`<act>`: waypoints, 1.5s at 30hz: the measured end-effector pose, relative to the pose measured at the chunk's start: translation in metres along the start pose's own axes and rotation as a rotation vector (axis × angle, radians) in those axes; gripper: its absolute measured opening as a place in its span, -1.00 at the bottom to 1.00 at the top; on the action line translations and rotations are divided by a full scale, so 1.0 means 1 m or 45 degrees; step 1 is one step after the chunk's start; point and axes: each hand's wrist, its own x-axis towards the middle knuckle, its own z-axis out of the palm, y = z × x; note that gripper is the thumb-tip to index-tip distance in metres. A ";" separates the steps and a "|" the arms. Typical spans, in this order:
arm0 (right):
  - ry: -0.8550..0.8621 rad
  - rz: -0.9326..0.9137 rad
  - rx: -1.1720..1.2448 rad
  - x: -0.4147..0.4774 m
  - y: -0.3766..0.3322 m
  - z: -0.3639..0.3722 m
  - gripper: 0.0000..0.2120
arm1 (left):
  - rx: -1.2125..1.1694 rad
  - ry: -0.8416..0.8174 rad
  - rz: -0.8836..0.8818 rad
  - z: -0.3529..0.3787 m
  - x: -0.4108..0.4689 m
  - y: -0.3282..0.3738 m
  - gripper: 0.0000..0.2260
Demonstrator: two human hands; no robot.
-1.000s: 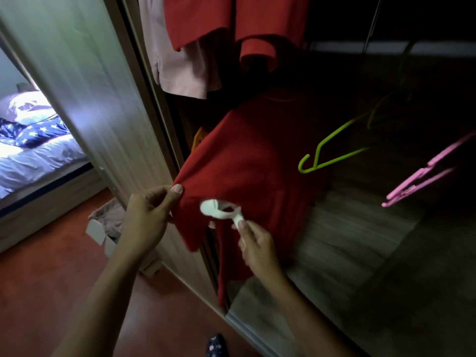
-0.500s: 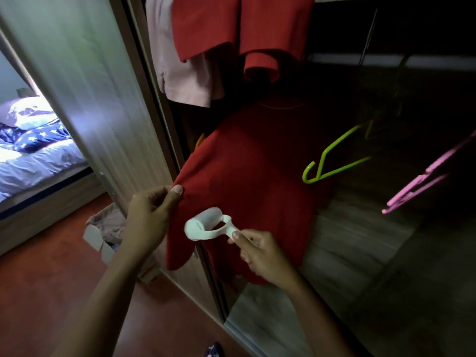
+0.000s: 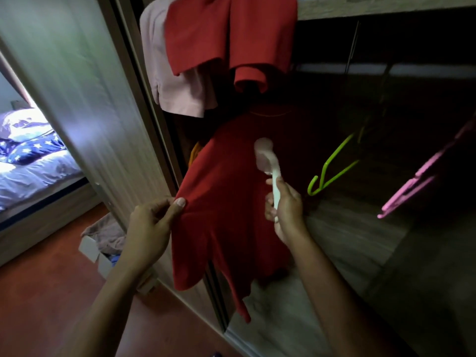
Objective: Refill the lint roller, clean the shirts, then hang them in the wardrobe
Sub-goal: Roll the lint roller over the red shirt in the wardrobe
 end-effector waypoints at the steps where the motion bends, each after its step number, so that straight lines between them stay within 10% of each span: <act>1: 0.037 -0.005 0.042 0.009 -0.005 -0.001 -0.72 | -0.005 -0.009 -0.004 0.000 0.000 -0.001 -0.59; 12: 0.358 -0.034 0.109 0.096 -0.028 -0.036 -0.67 | -0.017 -0.051 0.008 -0.002 0.001 -0.005 -0.67; 27: -0.394 0.297 -0.533 -0.030 0.093 -0.043 -0.70 | -0.010 -0.030 -0.034 -0.003 0.007 -0.011 -0.74; 45: 0.424 0.174 -0.217 0.130 0.043 -0.109 -0.57 | -0.028 -0.044 -0.091 -0.006 0.022 -0.019 -0.71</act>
